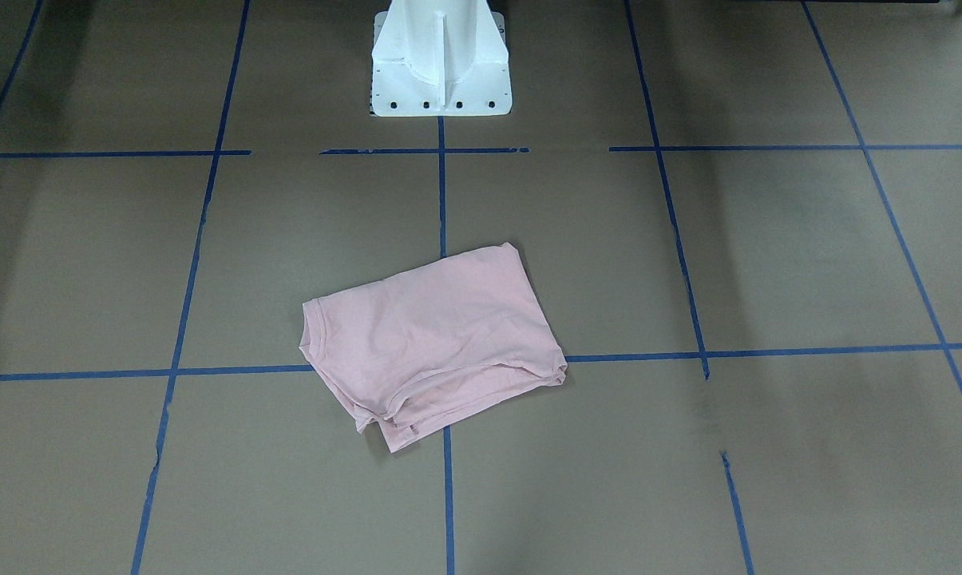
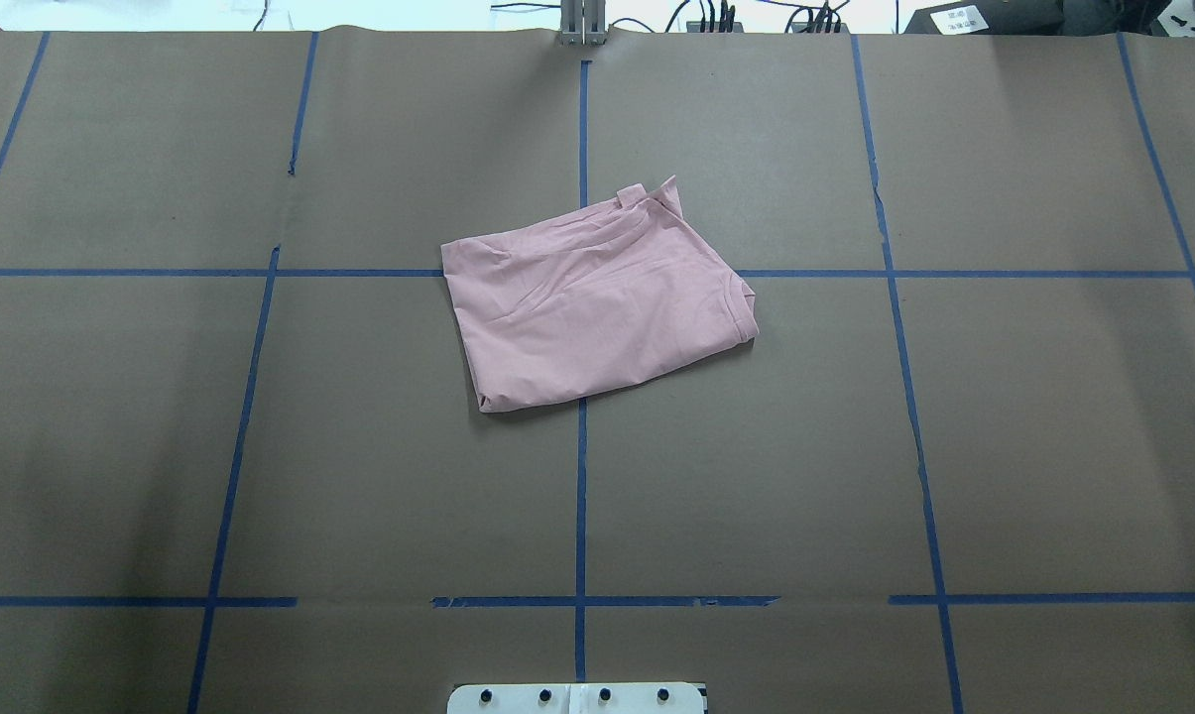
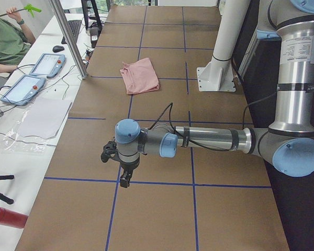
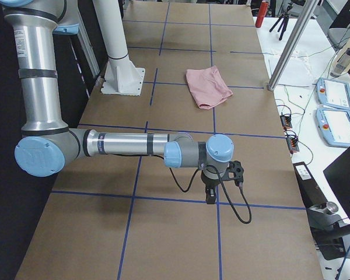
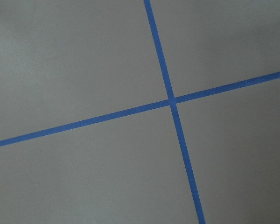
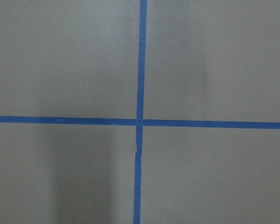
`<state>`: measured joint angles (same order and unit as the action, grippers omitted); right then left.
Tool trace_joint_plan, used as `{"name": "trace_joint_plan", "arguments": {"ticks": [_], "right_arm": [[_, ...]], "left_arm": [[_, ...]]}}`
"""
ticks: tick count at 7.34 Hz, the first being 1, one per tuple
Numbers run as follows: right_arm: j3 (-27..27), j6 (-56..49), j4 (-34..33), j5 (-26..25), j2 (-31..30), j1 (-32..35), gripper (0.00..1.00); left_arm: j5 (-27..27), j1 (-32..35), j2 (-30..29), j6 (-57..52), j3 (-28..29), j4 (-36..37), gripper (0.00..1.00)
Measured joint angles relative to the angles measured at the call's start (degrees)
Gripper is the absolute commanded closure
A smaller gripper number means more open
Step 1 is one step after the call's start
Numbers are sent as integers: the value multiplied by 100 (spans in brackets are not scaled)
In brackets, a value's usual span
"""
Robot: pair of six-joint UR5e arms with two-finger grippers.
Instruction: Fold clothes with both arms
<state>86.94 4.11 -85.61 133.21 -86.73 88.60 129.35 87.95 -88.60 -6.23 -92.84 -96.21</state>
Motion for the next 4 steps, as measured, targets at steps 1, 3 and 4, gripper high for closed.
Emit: {"name": "trace_joint_plan", "arguments": {"ticks": [1,3,4], "right_arm": [[-34,129,82,-1,-1,0,0],[-51,223,115,10,-2,0,0],[-53,236,115,17,-2,0,0]], "left_arm": [[11,9,5,213,21,51,0],[80,17,9,827,50,130,0],[137,19,9,943,53,140,0]]}}
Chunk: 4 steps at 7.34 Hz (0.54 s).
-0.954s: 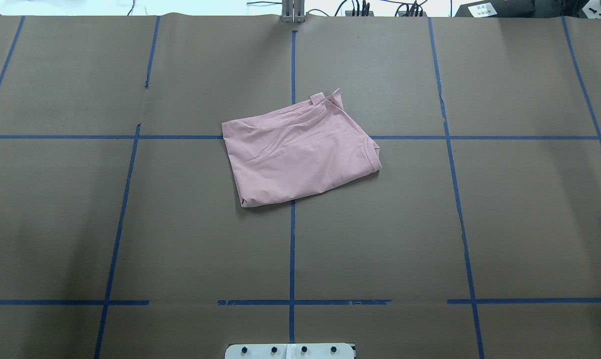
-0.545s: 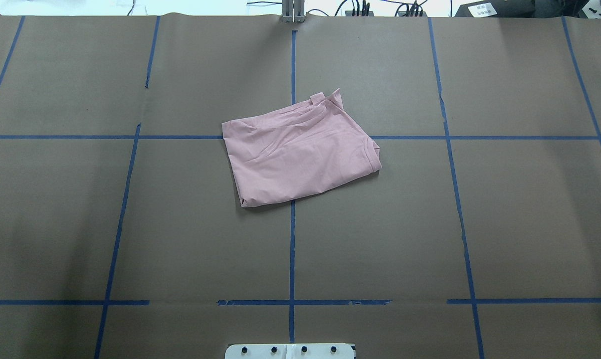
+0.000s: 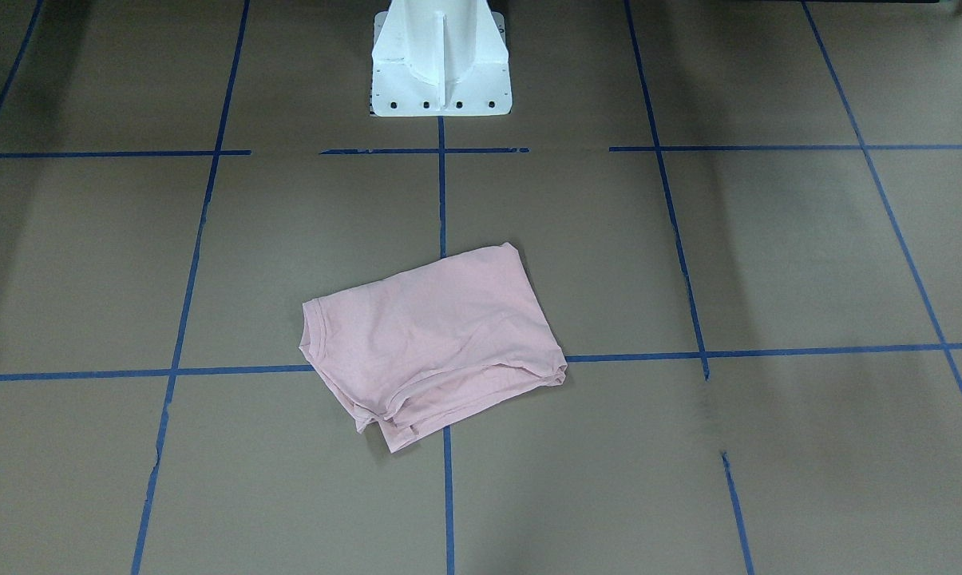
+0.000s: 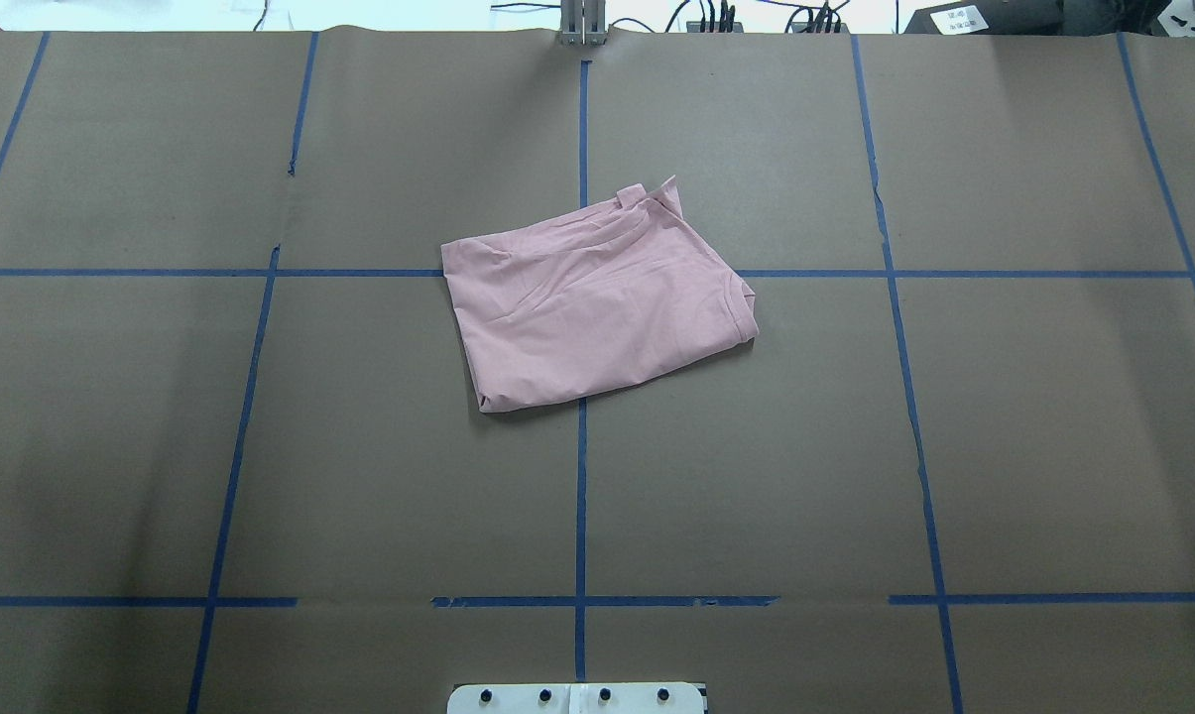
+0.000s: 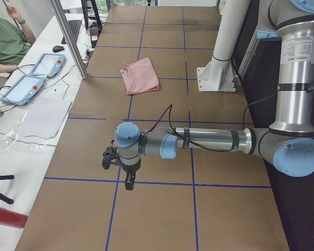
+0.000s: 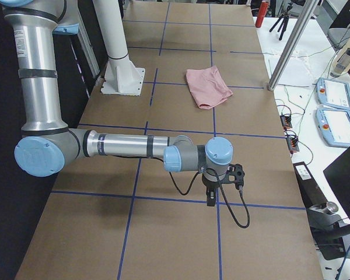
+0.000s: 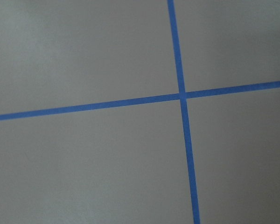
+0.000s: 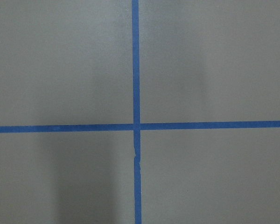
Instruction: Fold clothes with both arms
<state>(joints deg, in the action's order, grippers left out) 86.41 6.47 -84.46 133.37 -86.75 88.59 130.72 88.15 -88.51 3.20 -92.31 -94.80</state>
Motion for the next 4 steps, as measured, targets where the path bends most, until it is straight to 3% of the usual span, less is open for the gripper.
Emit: {"name": "trace_joint_plan", "arguments": {"ticks": [4], "right_arm": [[-7,12,-1,7,8,0,0]], "left_arm": [[45,1,1,59,-10,6,0]]}}
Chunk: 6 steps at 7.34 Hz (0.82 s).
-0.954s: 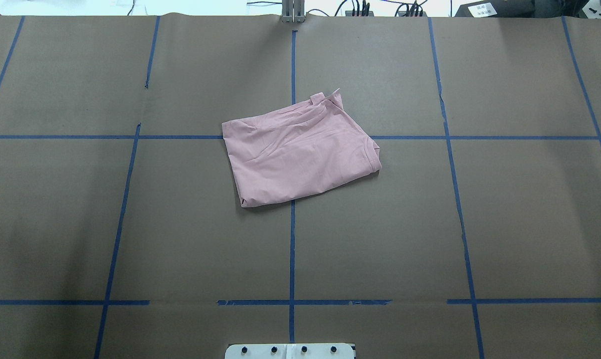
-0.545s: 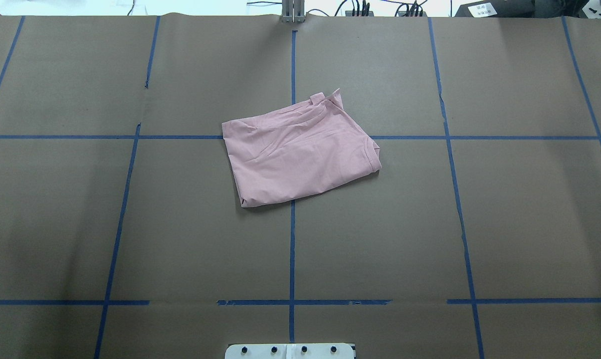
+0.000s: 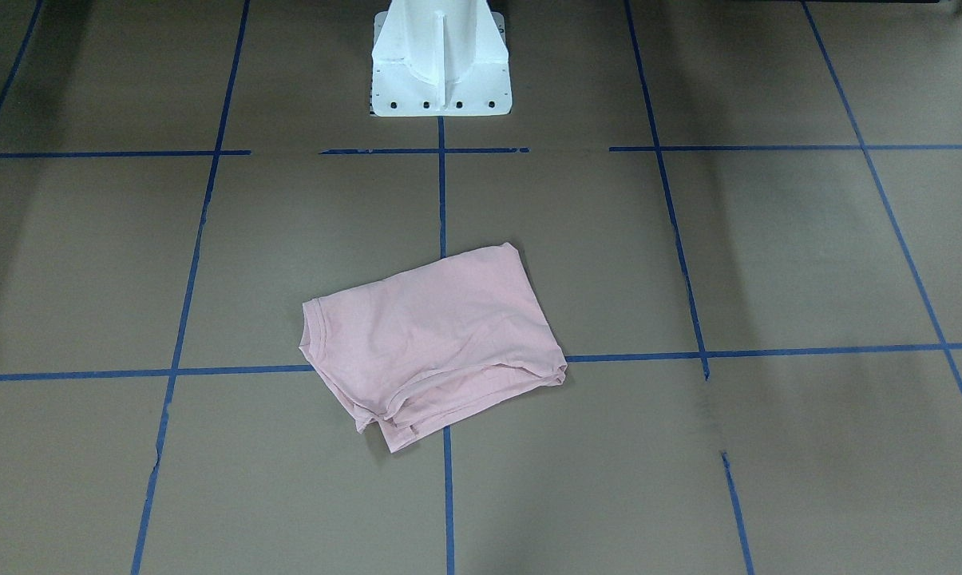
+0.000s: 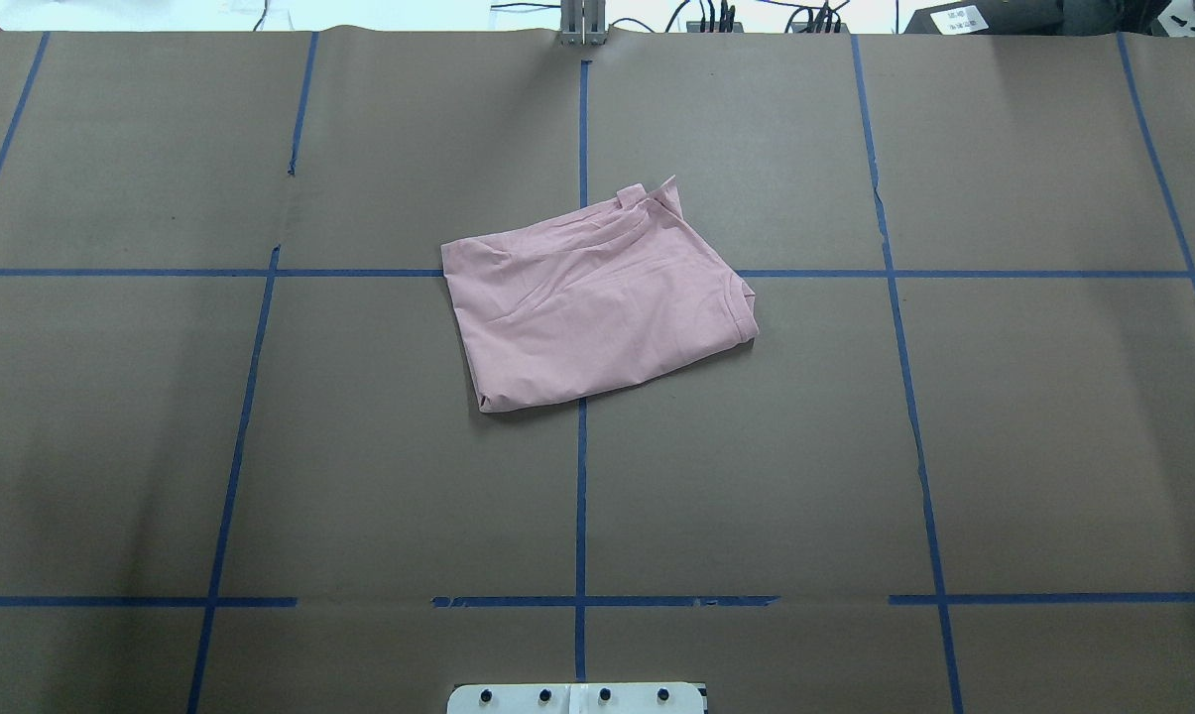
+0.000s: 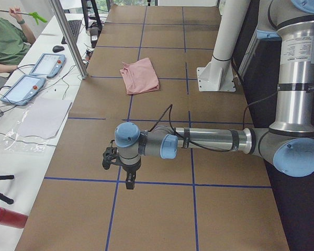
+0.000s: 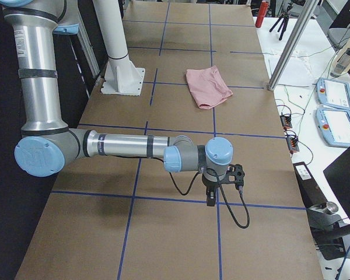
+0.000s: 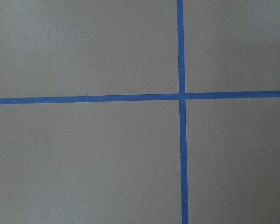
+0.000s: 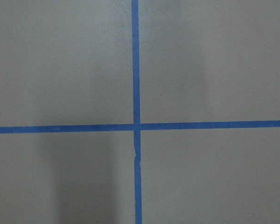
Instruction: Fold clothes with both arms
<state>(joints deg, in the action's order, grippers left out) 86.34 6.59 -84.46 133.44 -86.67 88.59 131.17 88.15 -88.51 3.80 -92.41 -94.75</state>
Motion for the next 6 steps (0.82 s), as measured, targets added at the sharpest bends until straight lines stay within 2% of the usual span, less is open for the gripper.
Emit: {"name": "trace_joint_plan", "arguments": {"ticks": [6], "right_arm": [[17,0,0,15,10,0,0]], "left_arm": [[127,-4,-47,-17,-244,0,0]]}}
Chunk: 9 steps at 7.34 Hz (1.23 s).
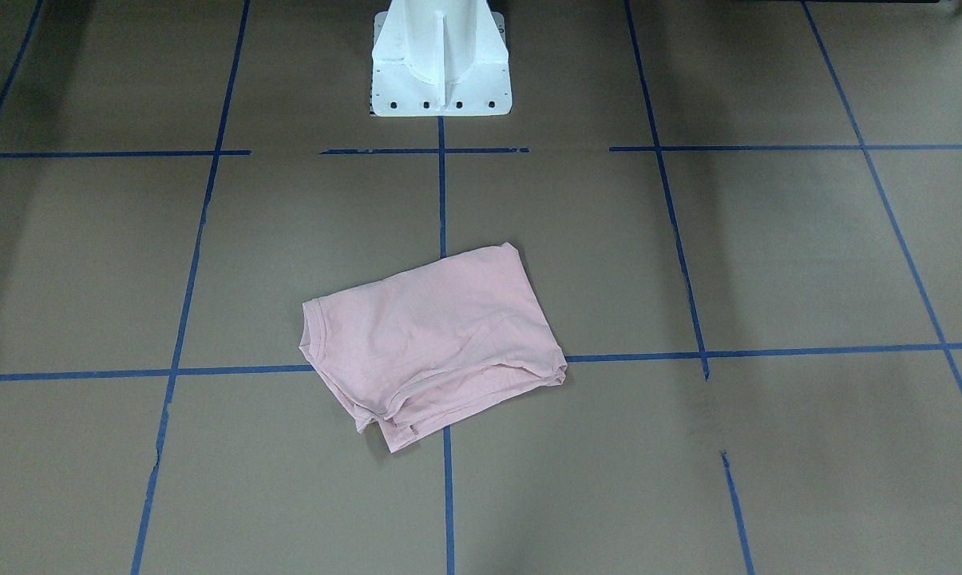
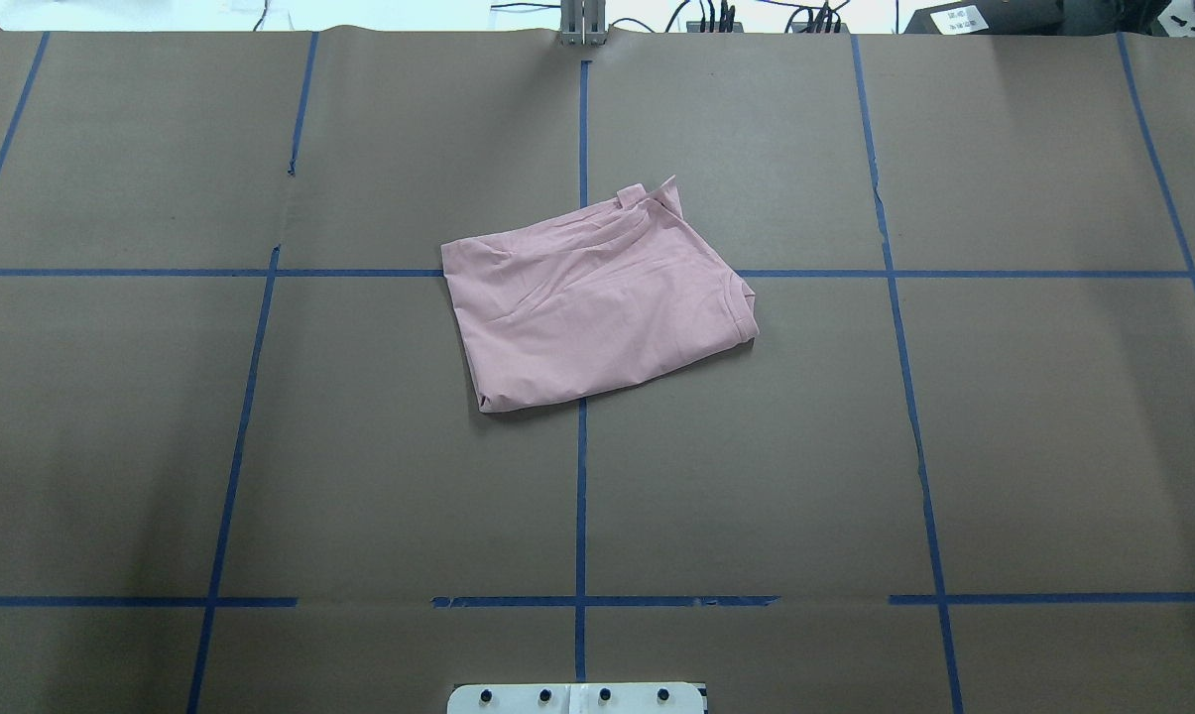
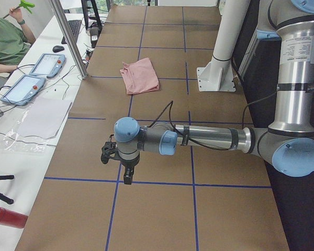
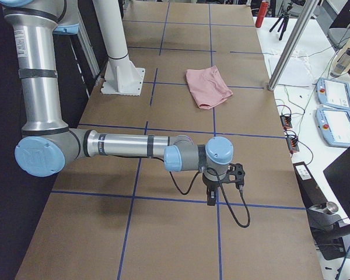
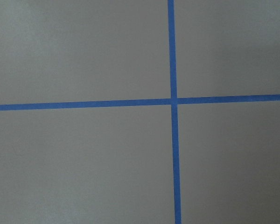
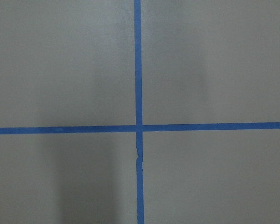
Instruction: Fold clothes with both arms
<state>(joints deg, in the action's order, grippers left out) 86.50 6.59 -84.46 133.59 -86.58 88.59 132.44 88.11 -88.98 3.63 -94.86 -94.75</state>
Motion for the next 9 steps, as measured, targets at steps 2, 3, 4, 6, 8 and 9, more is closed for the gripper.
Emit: {"name": "trace_joint_plan", "arguments": {"ticks": [2,3,4,6,8,9], "right_arm": [[-1,0,0,0,6,0,0],[-6,0,0,0,12,0,0],[-7,0,0,3,15,0,0],[-13,-2,0,1,16,0,0],[-21,-8,5,-5,2,0,0],[-7,-8,12,0,1,0,0]], "left_arm": [[215,-7,12,-4,-121,-12,0],[268,-7,17,-8,-132,-29,0],[287,-10,19,-10,-134,-46,0],[291,-12,21,-11,-131,-64,0],[292,-13,25,-11,-124,-59,0],[291,-13,23,-11,-124,-60,0]]}}
